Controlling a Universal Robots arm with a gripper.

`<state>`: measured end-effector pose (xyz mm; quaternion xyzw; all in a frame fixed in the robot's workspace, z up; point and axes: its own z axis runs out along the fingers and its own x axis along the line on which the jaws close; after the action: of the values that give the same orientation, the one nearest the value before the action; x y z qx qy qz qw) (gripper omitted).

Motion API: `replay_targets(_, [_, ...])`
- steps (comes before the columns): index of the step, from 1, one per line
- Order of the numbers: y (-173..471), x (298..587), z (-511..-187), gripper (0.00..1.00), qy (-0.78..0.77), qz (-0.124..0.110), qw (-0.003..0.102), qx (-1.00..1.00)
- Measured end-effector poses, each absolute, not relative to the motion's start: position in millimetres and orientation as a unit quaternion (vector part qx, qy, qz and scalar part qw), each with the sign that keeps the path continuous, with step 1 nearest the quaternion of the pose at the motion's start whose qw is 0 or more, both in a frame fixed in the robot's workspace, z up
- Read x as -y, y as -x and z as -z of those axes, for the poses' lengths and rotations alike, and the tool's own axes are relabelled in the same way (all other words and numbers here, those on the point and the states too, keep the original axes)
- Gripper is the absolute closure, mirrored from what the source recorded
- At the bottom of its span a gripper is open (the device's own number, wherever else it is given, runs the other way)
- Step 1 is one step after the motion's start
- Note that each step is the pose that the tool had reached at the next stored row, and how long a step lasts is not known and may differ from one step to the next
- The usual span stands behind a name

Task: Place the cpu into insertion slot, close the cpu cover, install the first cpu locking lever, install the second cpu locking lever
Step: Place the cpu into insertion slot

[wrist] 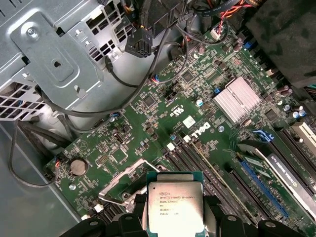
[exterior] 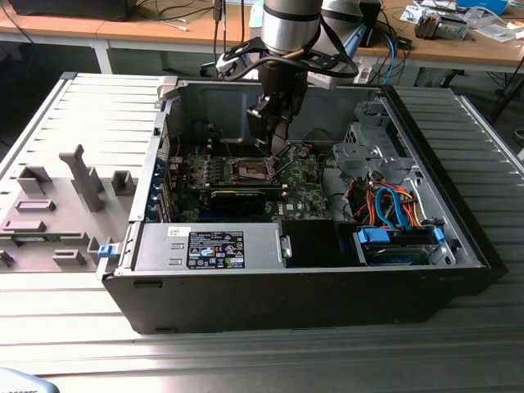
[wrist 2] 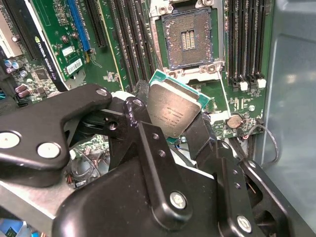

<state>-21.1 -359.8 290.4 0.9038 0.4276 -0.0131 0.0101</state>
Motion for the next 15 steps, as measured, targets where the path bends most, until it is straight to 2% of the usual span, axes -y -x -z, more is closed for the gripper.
replay_targets(15, [21.1,359.8,-290.4,0.46,-0.907,0.013,0.01,-0.421])
